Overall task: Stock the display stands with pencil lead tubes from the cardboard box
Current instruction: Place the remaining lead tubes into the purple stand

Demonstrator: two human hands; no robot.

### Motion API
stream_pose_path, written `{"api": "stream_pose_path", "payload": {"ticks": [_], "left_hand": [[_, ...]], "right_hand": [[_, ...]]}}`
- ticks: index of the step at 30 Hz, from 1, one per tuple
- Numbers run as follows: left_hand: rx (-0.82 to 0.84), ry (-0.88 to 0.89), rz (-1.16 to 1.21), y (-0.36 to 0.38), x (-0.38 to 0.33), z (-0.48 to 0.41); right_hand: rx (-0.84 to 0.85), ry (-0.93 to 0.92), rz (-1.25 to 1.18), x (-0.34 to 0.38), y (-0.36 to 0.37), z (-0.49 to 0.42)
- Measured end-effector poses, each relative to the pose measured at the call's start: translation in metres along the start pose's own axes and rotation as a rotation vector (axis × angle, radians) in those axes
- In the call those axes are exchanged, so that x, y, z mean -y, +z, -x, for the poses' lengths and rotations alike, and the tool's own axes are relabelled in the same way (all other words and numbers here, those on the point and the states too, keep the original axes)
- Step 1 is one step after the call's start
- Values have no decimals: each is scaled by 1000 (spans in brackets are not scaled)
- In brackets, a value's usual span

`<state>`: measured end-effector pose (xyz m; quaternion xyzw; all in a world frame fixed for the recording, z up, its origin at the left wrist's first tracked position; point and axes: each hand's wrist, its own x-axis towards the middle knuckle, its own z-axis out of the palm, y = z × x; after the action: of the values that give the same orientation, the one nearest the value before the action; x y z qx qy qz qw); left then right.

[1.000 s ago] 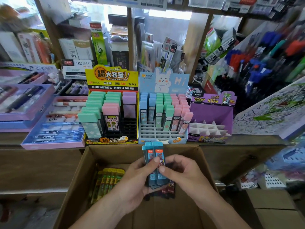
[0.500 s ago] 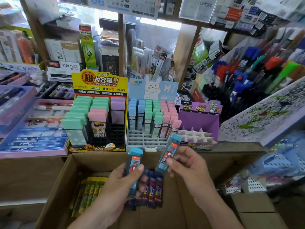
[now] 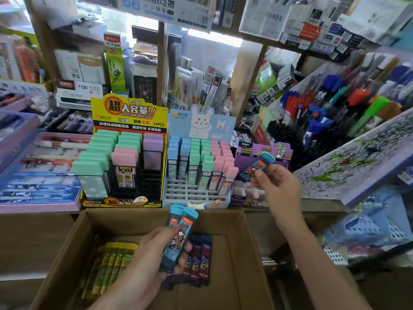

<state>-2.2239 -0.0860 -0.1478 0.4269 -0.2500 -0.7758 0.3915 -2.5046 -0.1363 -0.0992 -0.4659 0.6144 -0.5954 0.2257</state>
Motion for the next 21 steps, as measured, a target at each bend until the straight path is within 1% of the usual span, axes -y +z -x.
{"api": "stream_pose_path", "payload": {"ticks": [6, 10, 16, 21], "left_hand": [[11, 15, 31, 1, -1, 1], [10, 19, 25, 1, 0, 1], [-7, 2, 6, 1, 2, 1], [-7, 7, -5, 0, 2, 0]], "right_hand": [[52, -113, 230, -10, 8, -20], [91, -79, 326, -16, 13, -23], [121, -94, 512, -18, 17, -25], [129, -50, 533, -12, 20, -28]]}}
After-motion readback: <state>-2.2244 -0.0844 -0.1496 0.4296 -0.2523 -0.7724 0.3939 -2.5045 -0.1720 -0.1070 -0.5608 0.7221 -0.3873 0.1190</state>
